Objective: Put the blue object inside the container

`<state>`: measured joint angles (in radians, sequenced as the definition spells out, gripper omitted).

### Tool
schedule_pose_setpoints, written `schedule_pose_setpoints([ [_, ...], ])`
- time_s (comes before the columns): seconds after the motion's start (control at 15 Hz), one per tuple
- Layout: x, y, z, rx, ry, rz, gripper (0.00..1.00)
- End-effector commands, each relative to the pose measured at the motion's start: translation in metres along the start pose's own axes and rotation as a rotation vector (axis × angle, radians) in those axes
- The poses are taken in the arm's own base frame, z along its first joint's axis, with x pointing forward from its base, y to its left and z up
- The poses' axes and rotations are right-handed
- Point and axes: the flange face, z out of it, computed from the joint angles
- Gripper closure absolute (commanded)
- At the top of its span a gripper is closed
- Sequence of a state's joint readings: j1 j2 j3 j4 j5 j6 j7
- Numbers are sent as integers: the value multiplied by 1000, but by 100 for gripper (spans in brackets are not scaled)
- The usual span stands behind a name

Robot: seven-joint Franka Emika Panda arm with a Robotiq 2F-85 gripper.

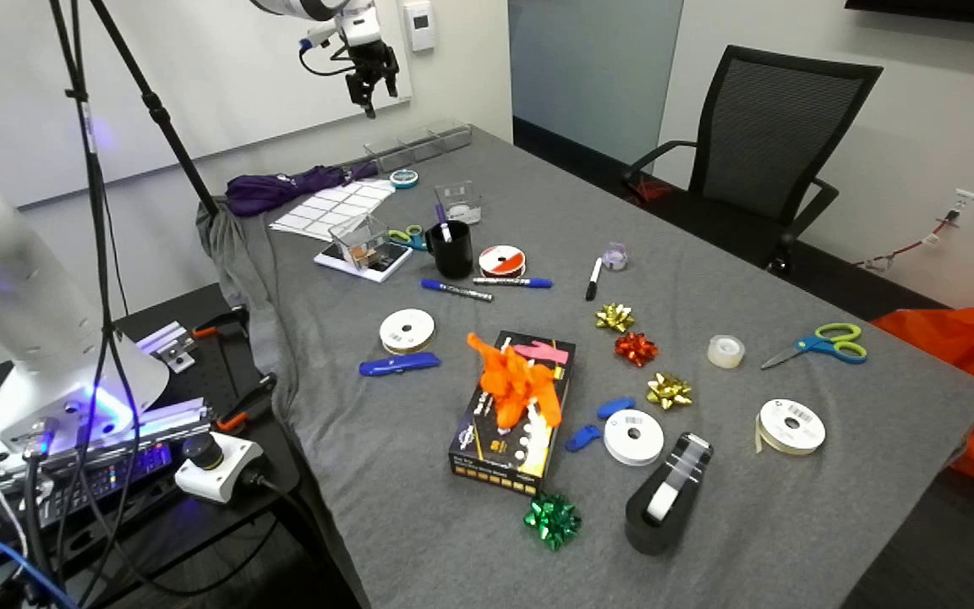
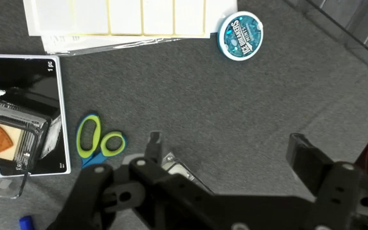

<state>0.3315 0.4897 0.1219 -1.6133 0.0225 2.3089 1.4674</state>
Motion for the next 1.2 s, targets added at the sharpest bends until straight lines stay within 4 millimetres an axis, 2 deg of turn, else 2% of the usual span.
schedule_pose_setpoints([
  [0.0, -13, -12, 51, -65, 8, 20, 0],
  [0.33, -26, -4, 115, -89, -8, -23, 0],
  [0.67, -14, -4, 160, 36, 10, -58, 0],
  [0.73, -10, -8, 165, 115, 14, -73, 0],
  [0.87, -1, -12, 172, 162, 39, -116, 0],
  [0.93, 2, -10, 174, 154, 58, -145, 0],
  [1.0, -4, -6, 170, 132, 29, -94, 0],
  [1.13, 3, -5, 175, 138, 41, -114, 0],
])
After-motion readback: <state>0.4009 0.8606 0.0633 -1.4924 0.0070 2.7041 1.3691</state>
